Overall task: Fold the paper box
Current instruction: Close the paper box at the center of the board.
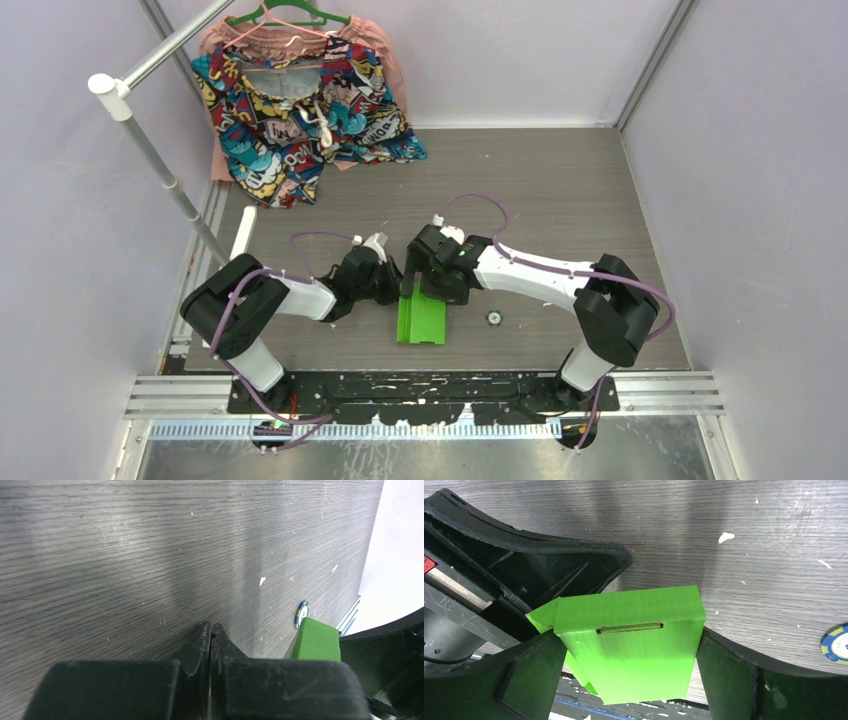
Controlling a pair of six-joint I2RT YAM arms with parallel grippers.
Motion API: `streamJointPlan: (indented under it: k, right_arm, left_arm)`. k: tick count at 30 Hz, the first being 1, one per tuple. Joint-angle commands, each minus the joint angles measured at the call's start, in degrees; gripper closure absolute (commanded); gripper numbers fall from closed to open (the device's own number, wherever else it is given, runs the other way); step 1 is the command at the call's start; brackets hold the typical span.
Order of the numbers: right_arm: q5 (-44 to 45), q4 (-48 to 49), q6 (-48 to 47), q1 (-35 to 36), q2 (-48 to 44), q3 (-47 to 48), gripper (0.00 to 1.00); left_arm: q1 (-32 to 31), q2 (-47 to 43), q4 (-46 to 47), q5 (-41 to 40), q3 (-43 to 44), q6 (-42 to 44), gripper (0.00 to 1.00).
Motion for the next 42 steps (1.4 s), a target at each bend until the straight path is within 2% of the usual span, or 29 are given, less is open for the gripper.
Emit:
streamJointPlan:
  k: [1, 3, 9, 11, 13, 16, 18, 21, 23, 26, 28, 33, 38, 42]
  right_arm:
    - [-8.8, 15.0, 2.4, 0.0, -1.7, 0.2, 0.0]
    - [-7.6, 11.7, 0.3, 0.1, -1.3, 1.4, 0.0]
    - [-7.2, 14.1, -1.8, 0.8, -4.1, -2.9, 0.0]
    - [-3.9, 12.3, -1.7, 0.5, -3.6, -4.0, 0.0]
    - [-7.1, 12.7, -2.3, 0.1, -3.1, -4.7, 0.0]
    - [-6.5, 10.8, -2.8, 0.4, -3.2, -4.8, 0.0]
    - [-9.8, 13.6, -3.6, 1.2, -5.6, -5.0, 0.0]
    - [-7.1, 8.9, -4.3, -0.4, -6.5, -3.8, 0.0]
    - [-9.8, 13.4, -3.4, -1.0, -9.5, -6.0, 0.0]
    - [-7.2, 10.4, -3.4, -1.6, -10.6, -5.8, 0.0]
    - [-8.5, 12.2, -2.5, -2.4, -11.7, -7.5, 0.0]
    - [-12.1, 16.3, 0.6, -4.3, -13.3, -9.9, 0.0]
    - [-8.3, 5.6, -0.7, -4.9, -8.0, -5.5, 0.0]
    - [-11.4, 14.9, 0.1, -4.9, -11.3, -9.6, 0.0]
  left_arm:
    - [-1.8, 4.7, -15.2, -1.9, -2.6, 3.0, 1.0]
    - [-1.8, 4.9, -15.4, -2.0, -2.5, 3.1, 1.0]
    - [-1.8, 6.0, -14.9, -1.8, -2.3, 3.2, 1.0]
    - [-1.9, 6.5, -14.1, -1.8, -2.6, 2.9, 1.0]
    - [-2.0, 7.2, -13.8, -1.3, -2.4, 2.8, 1.0]
    - [-2.0, 8.4, -13.6, -1.5, -2.4, 2.7, 1.0]
    - [-2.0, 8.7, -13.5, -1.5, -2.7, 2.8, 1.0]
    - [-1.6, 8.9, -13.3, -1.9, -3.2, 2.5, 1.0]
    - [-1.5, 8.7, -14.5, -2.6, -2.8, 2.8, 0.98]
    - [-0.4, 8.6, -17.3, -3.5, -2.1, 3.9, 0.93]
    - [0.4, 8.6, -18.4, -3.5, -1.9, 4.5, 0.91]
    - [1.4, 8.2, -19.5, -3.8, -2.3, 5.4, 0.91]
    - [1.5, 8.3, -20.1, -3.6, -1.7, 5.5, 0.92]
    - [1.5, 8.6, -21.6, -4.5, -1.0, 6.2, 0.92]
